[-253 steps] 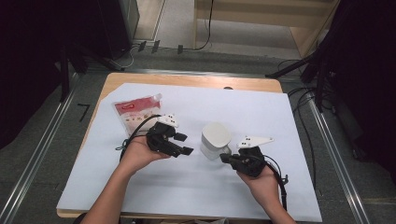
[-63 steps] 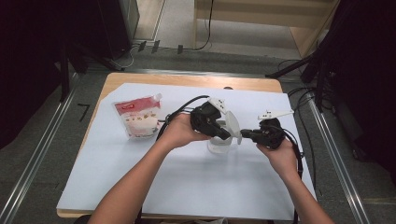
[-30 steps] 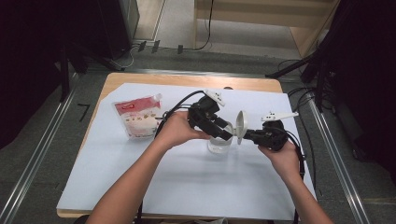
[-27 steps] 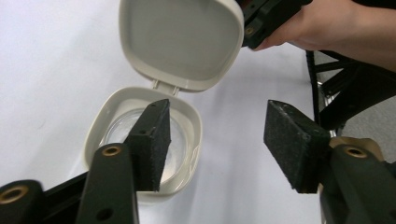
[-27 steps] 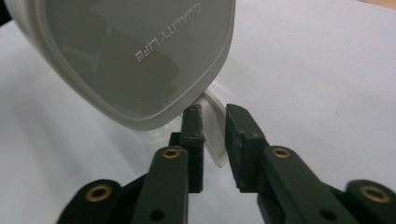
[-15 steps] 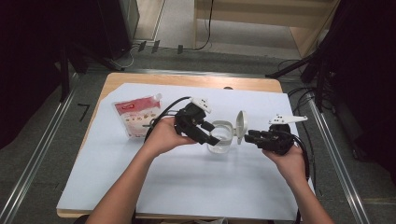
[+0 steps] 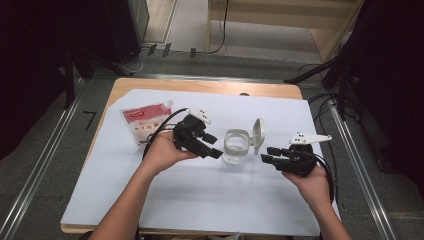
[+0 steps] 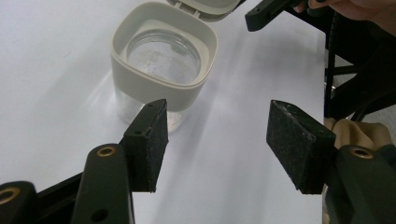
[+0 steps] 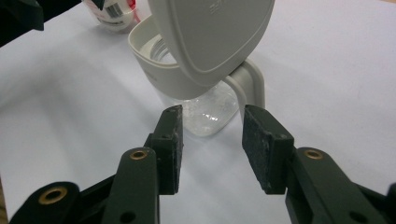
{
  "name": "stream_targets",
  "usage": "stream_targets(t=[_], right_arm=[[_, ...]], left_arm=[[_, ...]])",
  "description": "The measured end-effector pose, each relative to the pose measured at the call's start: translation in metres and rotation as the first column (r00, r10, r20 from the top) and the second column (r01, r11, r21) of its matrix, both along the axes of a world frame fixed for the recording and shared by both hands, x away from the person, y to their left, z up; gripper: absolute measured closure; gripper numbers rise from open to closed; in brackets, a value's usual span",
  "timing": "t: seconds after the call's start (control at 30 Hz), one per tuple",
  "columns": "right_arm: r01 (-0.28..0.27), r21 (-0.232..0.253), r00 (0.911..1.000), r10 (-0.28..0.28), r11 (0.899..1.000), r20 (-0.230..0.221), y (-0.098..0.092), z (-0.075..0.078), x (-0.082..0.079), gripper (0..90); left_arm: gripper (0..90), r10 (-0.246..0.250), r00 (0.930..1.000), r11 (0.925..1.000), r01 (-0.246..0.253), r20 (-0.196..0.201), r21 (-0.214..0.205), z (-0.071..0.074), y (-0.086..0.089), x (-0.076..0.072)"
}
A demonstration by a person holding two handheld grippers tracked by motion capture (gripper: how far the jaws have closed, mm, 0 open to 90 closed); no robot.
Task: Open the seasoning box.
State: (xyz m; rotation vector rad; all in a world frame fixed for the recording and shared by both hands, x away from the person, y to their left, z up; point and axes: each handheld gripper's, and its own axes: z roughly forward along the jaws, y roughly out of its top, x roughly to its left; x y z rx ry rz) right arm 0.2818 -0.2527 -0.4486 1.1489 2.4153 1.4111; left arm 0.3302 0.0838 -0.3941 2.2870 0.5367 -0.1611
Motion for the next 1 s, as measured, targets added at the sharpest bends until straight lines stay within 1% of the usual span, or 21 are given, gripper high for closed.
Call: stream_targets(t=[0.07,0.1,0.13,0.2,0.27,0.3,0.33,0.43,0.47,0.5,0.53,0.57,0.6,0.63,0.7,0.8,0.9,0.97,1.0], right_arm=[[-0.005,-0.003,1.0,0.005,1.0,0.004,0.001,0.0,-0.001,58.8],[-0.005,-0.006,1.0,0.005,1.0,0.004,0.001,0.0,-0.001,58.7],[-0.006,-0.01,1.0,0.006,1.0,0.0,0.002,-0.001,-0.001,58.7],[-0.007,-0.009,0.9999,0.007,1.0,-0.011,0.003,-0.002,0.0,58.5],[-0.01,-0.016,0.9999,0.01,1.0,-0.009,0.003,-0.003,0.001,58.4],[-0.011,-0.019,0.9999,0.011,1.0,-0.009,0.003,-0.003,0.001,58.4],[-0.013,-0.02,0.9999,0.013,1.0,-0.008,0.003,-0.003,0.001,58.3],[-0.014,-0.02,0.9999,0.014,1.0,-0.004,0.002,-0.003,0.003,58.0],[-0.014,-0.019,0.9999,0.014,1.0,-0.009,0.002,-0.003,0.004,57.7],[-0.012,-0.02,0.9999,0.012,1.0,-0.007,0.002,-0.003,0.005,57.6],[-0.011,-0.017,0.9999,0.01,1.0,-0.005,0.001,-0.003,0.005,57.4],[-0.011,-0.019,0.9999,0.011,1.0,0.0,0.001,-0.003,0.006,57.4],[-0.012,-0.021,0.9999,0.012,1.0,0.004,0.0,-0.003,0.007,57.4],[-0.013,-0.021,0.9999,0.013,1.0,0.003,0.0,-0.003,0.008,57.3],[-0.009,-0.017,1.0,0.009,1.0,0.003,-0.001,-0.003,0.009,57.2],[-0.009,-0.019,1.0,0.009,1.0,0.002,-0.002,-0.003,0.012,57.0],[-0.013,-0.021,0.9999,0.013,1.0,0.0,-0.002,-0.002,0.013,56.4],[-0.011,-0.025,0.9999,0.011,1.0,-0.001,-0.001,-0.002,0.014,55.7],[-0.011,-0.026,0.9999,0.011,1.0,0.0,-0.001,-0.001,0.014,55.2]], left_arm=[[39.5,0.007,0.9999,1.0,-0.007,0.009,-0.003,0.002,0.005,-0.002],[39.5,0.01,0.9999,0.9999,-0.01,0.01,0.005,0.003,0.008,-0.002],[39.5,0.018,0.9997,0.9998,-0.018,0.013,0.001,0.003,0.011,-0.003],[39.5,0.03,0.9994,0.9994,-0.03,0.017,0.016,0.003,0.017,-0.004],[39.5,0.033,0.9993,0.9991,-0.033,0.019,0.028,0.004,0.022,-0.006],[39.5,0.039,0.9991,0.999,-0.04,0.016,0.02,0.005,0.025,-0.007],[39.5,0.039,0.9991,0.9989,-0.04,0.017,0.026,0.006,0.028,-0.008],[39.3,0.053,0.9985,0.9985,-0.053,0.01,0.009,0.007,0.036,-0.01],[39.3,0.052,0.9986,0.9986,-0.052,0.006,0.008,0.007,0.039,-0.011],[39.2,0.062,0.998,0.9981,-0.062,0.006,0.001,0.006,0.041,-0.012],[39.3,0.067,0.9978,0.9978,-0.067,0.006,0.004,0.006,0.043,-0.013],[39.2,0.068,0.9977,0.9975,-0.068,0.005,0.015,0.007,0.046,-0.014],[39.8,0.07,0.9975,0.9974,-0.07,0.001,0.014,0.008,0.049,-0.015],[40.2,0.078,0.997,0.997,-0.078,0.001,-0.002,0.008,0.051,-0.017],[40.3,0.082,0.9966,0.9966,-0.082,-0.002,-0.001,0.012,0.056,-0.018],[39.9,0.105,0.9944,0.9943,-0.105,0.006,-0.018,0.015,0.065,-0.021],[39.5,0.131,0.9913,0.9913,-0.131,0.008,-0.012,0.017,0.076,-0.022],[39.4,0.146,0.9893,0.9892,-0.145,0.012,-0.019,0.017,0.083,-0.022],[39.3,0.155,0.9878,0.9876,-0.155,0.007,-0.024,0.018,0.087,-0.023]])
